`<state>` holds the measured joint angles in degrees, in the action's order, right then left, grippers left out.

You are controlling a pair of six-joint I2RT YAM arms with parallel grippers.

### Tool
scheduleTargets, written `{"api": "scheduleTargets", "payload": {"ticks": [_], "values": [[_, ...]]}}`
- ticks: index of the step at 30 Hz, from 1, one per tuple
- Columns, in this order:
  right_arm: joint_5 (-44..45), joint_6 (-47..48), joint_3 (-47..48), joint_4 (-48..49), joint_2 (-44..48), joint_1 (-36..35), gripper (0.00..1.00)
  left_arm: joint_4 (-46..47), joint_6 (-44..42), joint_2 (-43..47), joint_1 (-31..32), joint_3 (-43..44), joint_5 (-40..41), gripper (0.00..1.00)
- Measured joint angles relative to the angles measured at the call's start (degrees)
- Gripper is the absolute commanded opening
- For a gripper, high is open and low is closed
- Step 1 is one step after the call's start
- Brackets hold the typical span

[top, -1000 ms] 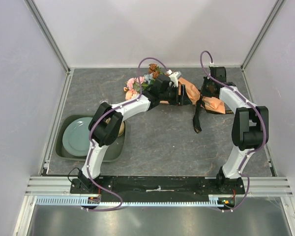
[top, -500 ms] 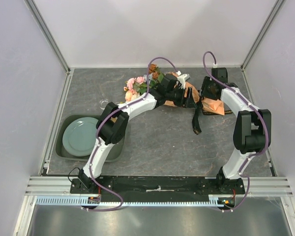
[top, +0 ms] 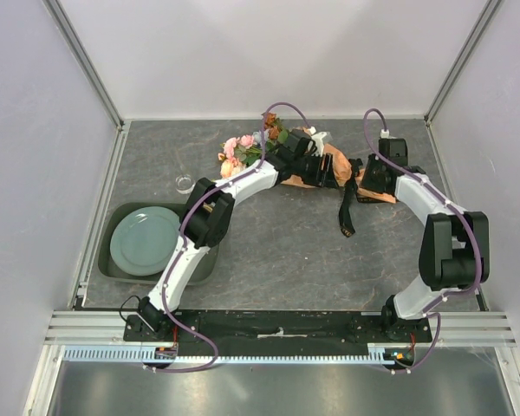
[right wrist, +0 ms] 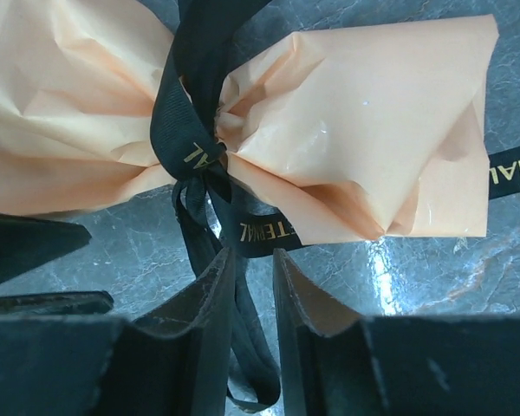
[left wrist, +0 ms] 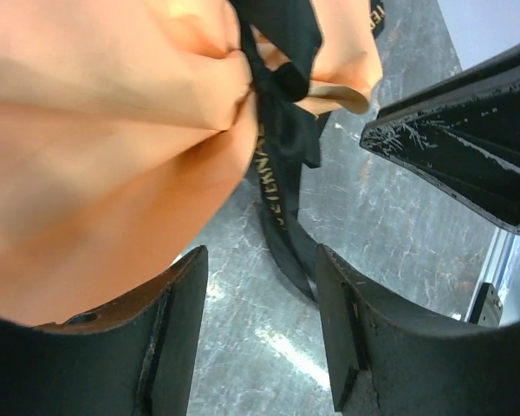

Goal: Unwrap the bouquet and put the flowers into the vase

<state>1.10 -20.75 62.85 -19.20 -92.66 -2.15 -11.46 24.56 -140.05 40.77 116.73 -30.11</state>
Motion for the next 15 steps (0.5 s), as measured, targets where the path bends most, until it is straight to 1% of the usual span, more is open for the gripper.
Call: {"api": "scheduleTargets", "payload": {"ticks": [8, 12, 14, 15], "values": [[-0.59, 3.56, 0.0, 1.09, -5.05, -2.05, 0.36, -0.74, 0.13, -1.36, -0.98, 1.97, -0.11, 0.57], [0.48, 4.63, 0.02, 0.83, -7.3, -3.02, 0.32, -0.68, 0.72, -1.36, -0.87, 2.01, -1.46, 0.57], [0.83, 4.81, 0.17, 0.68, -7.89, -3.02, 0.32, -0.55, 1.2, -1.36, -0.83, 2.03, -2.21, 0.57], [1.03, 4.94, 0.35, 0.63, -8.24, -3.08, 0.35, -0.42, 1.38, -1.36, -0.81, 2.03, -2.51, 0.57]]}}
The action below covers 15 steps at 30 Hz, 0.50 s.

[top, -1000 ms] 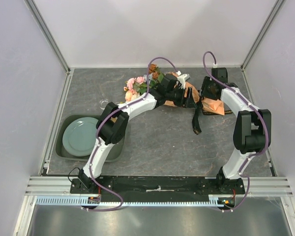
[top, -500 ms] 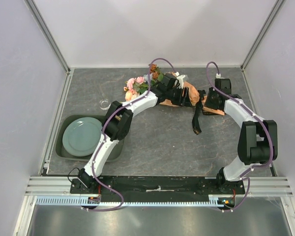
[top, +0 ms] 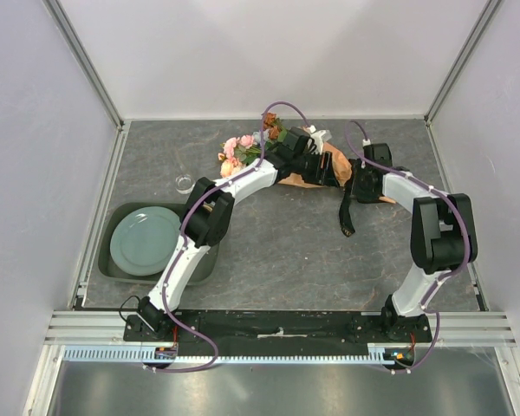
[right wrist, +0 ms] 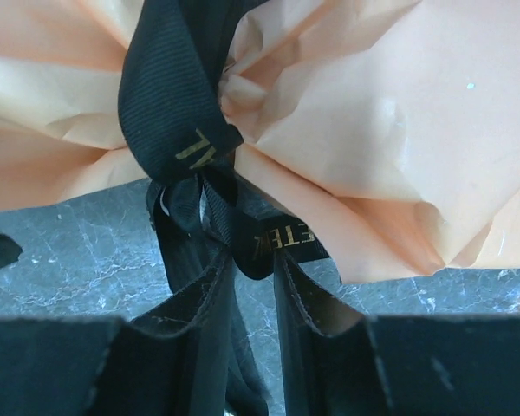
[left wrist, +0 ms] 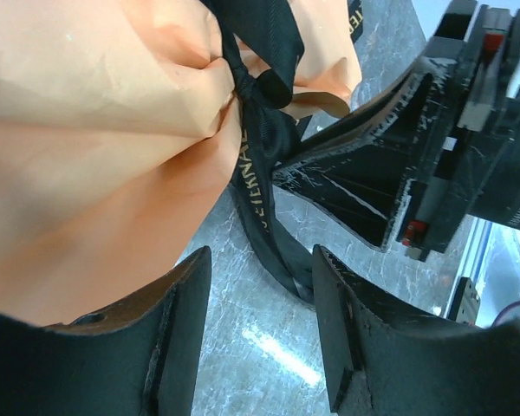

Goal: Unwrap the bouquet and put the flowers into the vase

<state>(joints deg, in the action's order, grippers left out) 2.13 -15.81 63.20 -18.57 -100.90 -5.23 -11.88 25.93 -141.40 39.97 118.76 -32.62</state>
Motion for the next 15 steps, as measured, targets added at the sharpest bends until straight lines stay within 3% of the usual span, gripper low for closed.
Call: {"api": "scheduleTargets", "payload": {"ticks": [6, 8, 12, 15], "values": [[1.53, 0.26, 1.46, 0.09, -1.73, -0.46, 0.34, 2.64, 2.01, 0.0, 0.02, 0.02, -0.92, 0.58], [1.95, 0.37, 1.62, 0.24, -2.03, -0.57, 0.28, 3.74, 3.26, -0.17, -0.13, 0.59, -0.94, 0.58], [2.1, 0.68, 1.64, 1.49, -2.08, -1.01, 0.02, 6.71, 6.25, -1.64, -0.76, 2.29, -0.79, 0.58], [2.64, 0.85, 1.64, 2.34, -1.95, -1.4, 0.0, 8.0, 7.89, -3.34, -1.53, 2.6, -0.61, 0.57]]}}
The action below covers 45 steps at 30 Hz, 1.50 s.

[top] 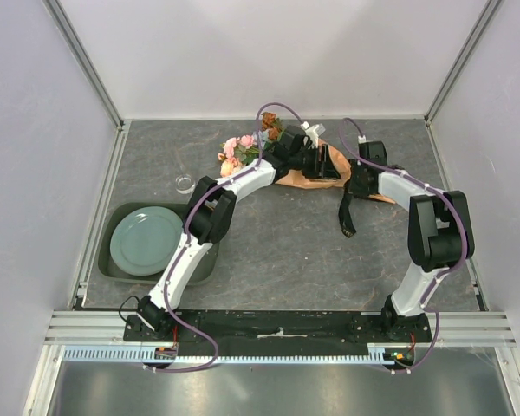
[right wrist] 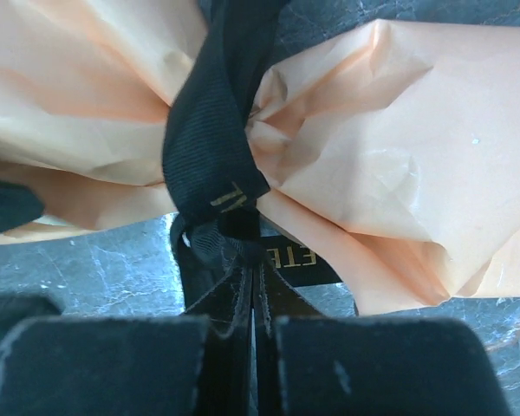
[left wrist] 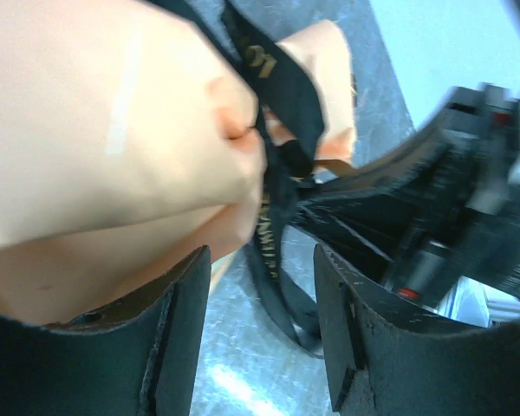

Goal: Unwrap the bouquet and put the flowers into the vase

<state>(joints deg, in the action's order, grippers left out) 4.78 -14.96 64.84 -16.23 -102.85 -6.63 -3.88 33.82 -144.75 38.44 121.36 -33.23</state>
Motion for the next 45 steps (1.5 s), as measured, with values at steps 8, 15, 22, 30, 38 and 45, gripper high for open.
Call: {"api": "scheduleTargets", "payload": {"ticks": [8, 15, 22, 30, 38, 45], "values": [[4.2, -1.75, -0.87, 0.46, 7.93, -1.53, 0.0, -0.37, 2.08, -3.78, -1.62, -0.02, 1.18, 0.55], [9.75, -4.57, -1.09, 1.2, 19.52, -1.44, 0.0, 0.11, 3.69, -3.8, -1.95, -0.59, 1.77, 0.54], [10.86, -5.55, 4.92, -0.98, 25.31, -1.44, 0.0, 0.98, 4.17, -3.8, -2.1, -1.11, 1.64, 0.54], [10.25, -5.79, 21.38, -5.77, 32.02, -1.44, 0.0, 1.36, 4.35, -3.8, -2.1, -1.33, 1.6, 0.55], [3.52, -7.61, 28.22, -10.03, 36.17, -1.44, 0.0, 1.44, 4.59, -3.8, -2.16, -1.33, 1.33, 0.55], [0.39, -7.72, 28.33, -15.34, 39.19, -1.44, 0.0, 1.44, 4.59, -3.8, -2.21, -1.33, 0.98, 0.58]]}}
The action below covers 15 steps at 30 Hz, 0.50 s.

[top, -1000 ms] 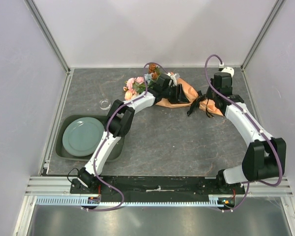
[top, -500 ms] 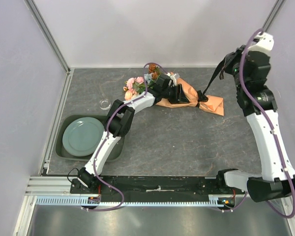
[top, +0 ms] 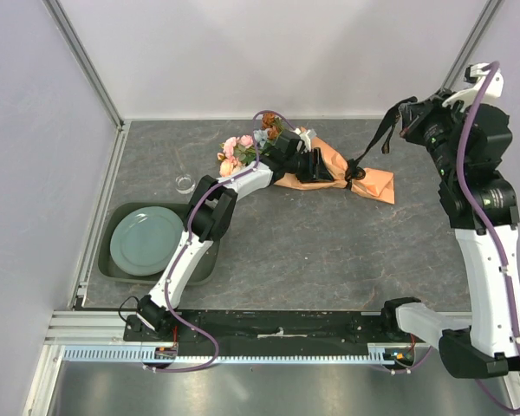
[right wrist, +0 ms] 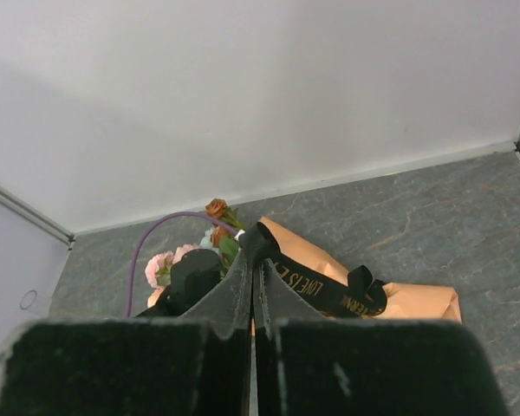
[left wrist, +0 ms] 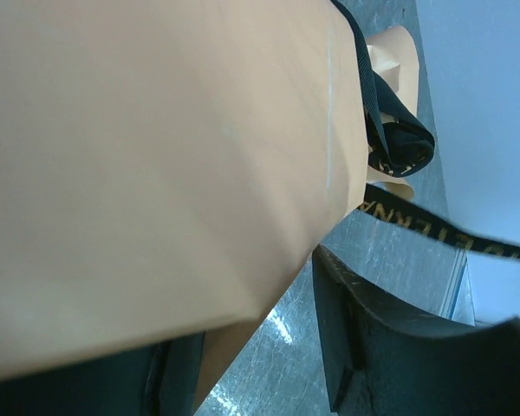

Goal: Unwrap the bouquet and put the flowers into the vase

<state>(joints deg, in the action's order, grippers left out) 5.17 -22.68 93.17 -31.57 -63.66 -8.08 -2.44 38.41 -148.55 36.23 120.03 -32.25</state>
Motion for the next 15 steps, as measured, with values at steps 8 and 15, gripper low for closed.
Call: {"api": "scheduleTargets", "payload": {"ticks": [8, 15], "values": [[-7.93, -0.2, -7.93, 0.5, 5.55, -0.02, 0.0, -0.09, -0.02, 0.02, -0.17, 0.0, -1.92, 0.62], [-14.88, -2.51, -26.67, 1.51, 0.46, 0.0, 0.0, -3.48, -0.15, 2.8, -0.22, -0.98, -3.02, 0.71]]}}
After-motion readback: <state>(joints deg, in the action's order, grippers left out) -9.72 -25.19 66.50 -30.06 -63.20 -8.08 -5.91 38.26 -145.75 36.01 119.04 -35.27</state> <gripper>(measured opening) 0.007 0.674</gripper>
